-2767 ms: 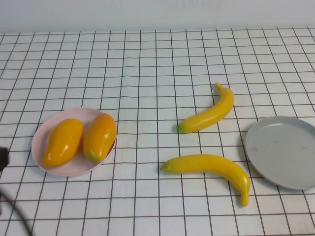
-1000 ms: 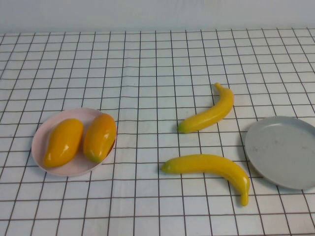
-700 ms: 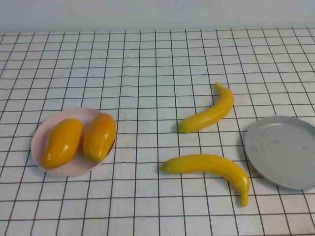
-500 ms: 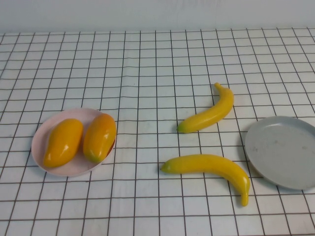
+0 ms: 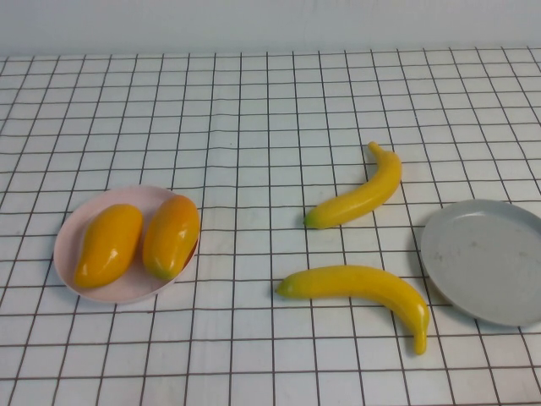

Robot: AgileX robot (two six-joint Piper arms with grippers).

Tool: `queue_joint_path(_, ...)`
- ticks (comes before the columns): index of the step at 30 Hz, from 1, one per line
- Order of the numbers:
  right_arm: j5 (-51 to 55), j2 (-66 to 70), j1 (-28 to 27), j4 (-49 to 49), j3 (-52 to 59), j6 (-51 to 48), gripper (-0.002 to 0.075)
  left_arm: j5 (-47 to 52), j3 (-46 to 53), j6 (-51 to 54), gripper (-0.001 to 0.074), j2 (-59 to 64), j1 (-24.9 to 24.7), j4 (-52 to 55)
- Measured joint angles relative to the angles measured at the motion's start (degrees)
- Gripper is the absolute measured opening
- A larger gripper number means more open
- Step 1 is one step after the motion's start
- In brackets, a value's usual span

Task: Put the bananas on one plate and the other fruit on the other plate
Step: Put another type of fruit in the right plate

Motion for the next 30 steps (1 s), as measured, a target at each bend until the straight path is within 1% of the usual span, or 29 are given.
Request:
queue_joint_path(13, 0.00, 0.00, 0.00, -0.31, 0.00, 0.00, -0.0017, 0.00, 0.00, 0.00, 0.0000, 0.00, 0.00, 0.00)
queue_joint_path(15, -0.11, 0.00, 0.00, 2.47, 0.00, 0.00, -0.0016, 0.00, 0.00, 0.00, 0.0000, 0.00, 0.00, 0.00)
queue_joint_path(17, -0.73, 0.00, 0.00, 11.75, 0.11, 0.00, -0.0017, 0.00, 0.00, -0.10, 0.0000, 0.00, 0.00, 0.00)
queue_joint_path(20, -1.75, 0.00, 0.00, 33.53, 0.11, 0.00, -0.0016, 0.00, 0.00, -0.10, 0.0000, 0.00, 0.00, 0.00)
queue_joint_path(23, -4.46, 0.00, 0.00, 48.54, 0.11, 0.00, -0.0017, 0.00, 0.00, -0.10, 0.0000, 0.00, 0.00, 0.00)
queue_joint_path(26, -6.86, 0.00, 0.00, 54.62, 0.11, 0.00, -0.0017, 0.00, 0.00, -0.10, 0.0000, 0.00, 0.00, 0.00)
queue_joint_path(30, -7.78, 0.00, 0.00, 56.43, 0.11, 0.00, -0.0017, 0.00, 0.00, -0.10, 0.0000, 0.00, 0.00, 0.00)
